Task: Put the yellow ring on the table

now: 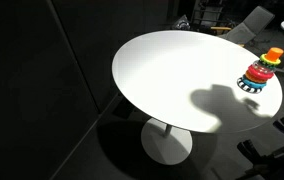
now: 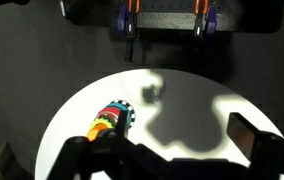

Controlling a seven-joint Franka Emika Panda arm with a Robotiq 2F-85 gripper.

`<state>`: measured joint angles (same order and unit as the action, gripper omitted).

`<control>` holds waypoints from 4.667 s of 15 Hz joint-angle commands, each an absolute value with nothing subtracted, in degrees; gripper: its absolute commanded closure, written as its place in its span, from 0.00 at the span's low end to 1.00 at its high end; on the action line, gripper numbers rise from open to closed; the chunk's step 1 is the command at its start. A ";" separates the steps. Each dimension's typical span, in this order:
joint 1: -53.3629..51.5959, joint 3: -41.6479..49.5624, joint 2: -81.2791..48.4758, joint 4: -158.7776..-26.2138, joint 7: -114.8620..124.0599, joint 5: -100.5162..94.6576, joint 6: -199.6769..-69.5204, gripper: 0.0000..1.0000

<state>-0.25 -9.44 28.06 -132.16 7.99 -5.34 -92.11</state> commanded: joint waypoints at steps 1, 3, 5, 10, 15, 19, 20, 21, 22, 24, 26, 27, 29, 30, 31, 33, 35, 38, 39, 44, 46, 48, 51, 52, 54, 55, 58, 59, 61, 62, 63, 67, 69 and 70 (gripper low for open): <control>-1.54 -8.39 27.92 -131.98 8.47 -5.76 -91.95 0.00; -1.54 -8.39 27.95 -131.96 8.47 -5.76 -91.95 0.00; -1.54 -8.39 27.95 -131.96 8.47 -5.76 -91.95 0.00; -1.54 -8.39 27.95 -131.96 8.47 -5.76 -91.95 0.00; -1.27 -7.71 26.43 -131.93 8.56 -5.27 -94.56 0.00; -0.84 -5.94 23.49 -131.62 7.83 -4.42 -100.32 0.00; -0.68 -5.30 22.70 -131.73 7.64 -4.19 -102.16 0.00; -0.58 -4.69 22.01 -131.84 7.35 -3.97 -103.70 0.00; -0.43 -4.11 21.36 -132.00 7.27 -3.83 -105.14 0.00; -0.07 -2.90 20.26 -132.59 7.08 -3.66 -108.42 0.00; 0.53 -1.75 18.95 -133.04 7.31 -3.91 -111.38 0.00; 0.87 -1.24 18.29 -133.22 7.54 -3.97 -112.65 0.00; 1.75 -0.09 17.09 -134.10 8.04 -4.16 -115.99 0.00; 2.34 0.42 16.31 -134.60 8.54 -4.34 -117.64 0.00; 2.89 0.94 15.53 -134.97 8.83 -4.29 -119.03 0.00; 3.98 2.02 14.00 -135.93 9.38 -3.92 -122.89 0.00; 4.96 2.95 12.19 -136.69 10.17 -3.43 -126.88 0.00; 5.83 4.18 8.94 -137.59 10.44 -1.81 -132.15 0.00; 6.05 4.45 7.86 -137.68 10.54 -1.38 -133.30 0.00; 6.95 5.53 2.23 -137.76 12.39 -1.52 -136.85 0.00; 7.14 5.93 0.59 -137.84 13.47 -2.03 -137.48 0.00; 7.22 6.39 -0.63 -137.87 14.69 -2.74 -137.85 0.00; 7.22 7.08 -1.77 -137.94 15.64 -3.32 -138.32 0.00; 7.20 7.26 -2.06 -137.93 15.80 -3.36 -138.47 0.00; 7.18 7.60 -2.49 -138.06 16.08 -3.55 -139.09 0.00; 7.17 7.72 -2.67 -138.09 16.06 -3.53 -139.31 0.00; 7.09 8.03 -3.30 -138.34 16.29 -3.98 -140.48 0.00; 7.04 8.14 -3.52 -138.43 16.46 -4.34 -140.98 0.00; 6.95 8.34 -3.89 -138.79 16.93 -5.38 -142.46 0.00; 6.90 8.43 -4.07 -138.96 17.12 -5.86 -143.13 0.00; 6.85 8.52 -4.26 -139.10 17.46 -6.40 -143.77 0.00; 6.63 8.63 -4.73 -140.14 18.38 -7.78 -146.28 0.00; 6.55 8.63 -4.82 -140.74 18.60 -8.22 -147.10 0.00; 6.52 8.64 -4.88 -140.94 18.65 -8.33 -147.38 0.00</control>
